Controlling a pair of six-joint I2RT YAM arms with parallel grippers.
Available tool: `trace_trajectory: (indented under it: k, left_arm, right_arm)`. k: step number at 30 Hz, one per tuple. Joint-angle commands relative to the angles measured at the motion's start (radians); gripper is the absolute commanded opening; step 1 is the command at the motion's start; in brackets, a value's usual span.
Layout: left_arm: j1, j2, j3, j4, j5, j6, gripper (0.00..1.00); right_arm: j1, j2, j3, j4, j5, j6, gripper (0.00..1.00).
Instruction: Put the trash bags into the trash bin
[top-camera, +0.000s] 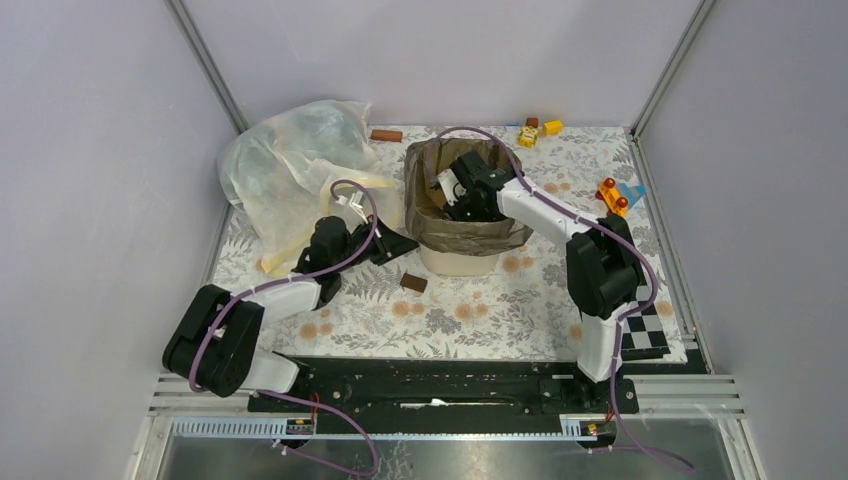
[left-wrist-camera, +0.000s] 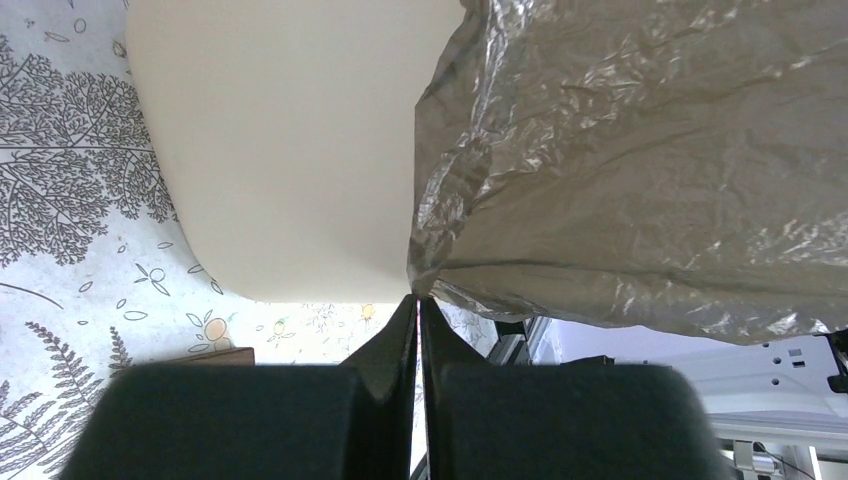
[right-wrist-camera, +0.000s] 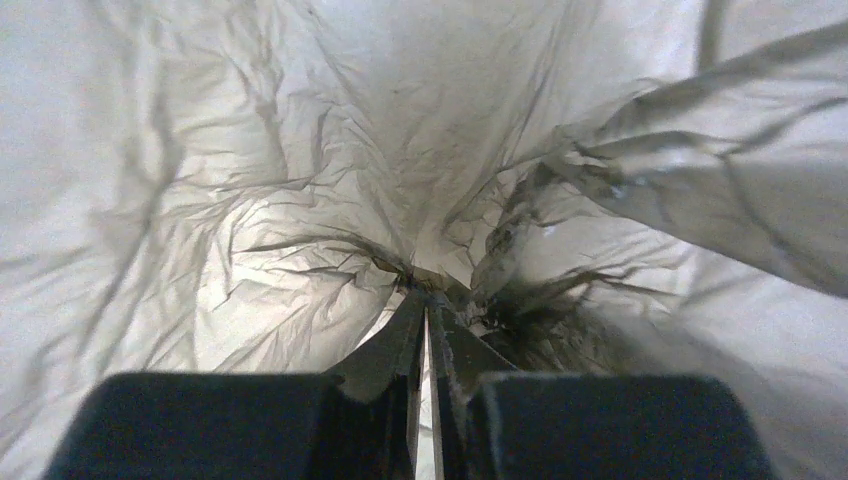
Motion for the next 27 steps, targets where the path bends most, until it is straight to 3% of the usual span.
trace_trajectory:
  k: [1,15,23,27]
  left_arm:
    - [0.014,-0.053,0.033,-0.012,-0.012,0.038,0.03]
    - [0.16,-0.176,0.054,-0.145,0.003,0.098,0.06]
    - [0.187,-0.112,0.211,-0.091,-0.073,0.056,0.47]
    - [0.19,-0.016,0.363,-0.073,-0.073,0.038,0.55]
  right_arm:
    - [-0.001,-0.061,0.072,-0.028,0.009,0.025,0.12]
    - [-0.002,-0.22,0.187,-0.033,0.104,0.107,0.17]
    - [-0.011,-0.371,0.167,0.082,0.289,0.194,0.23]
    - [-0.092,-0.474,0.084,0.202,0.312,0.306,0.23]
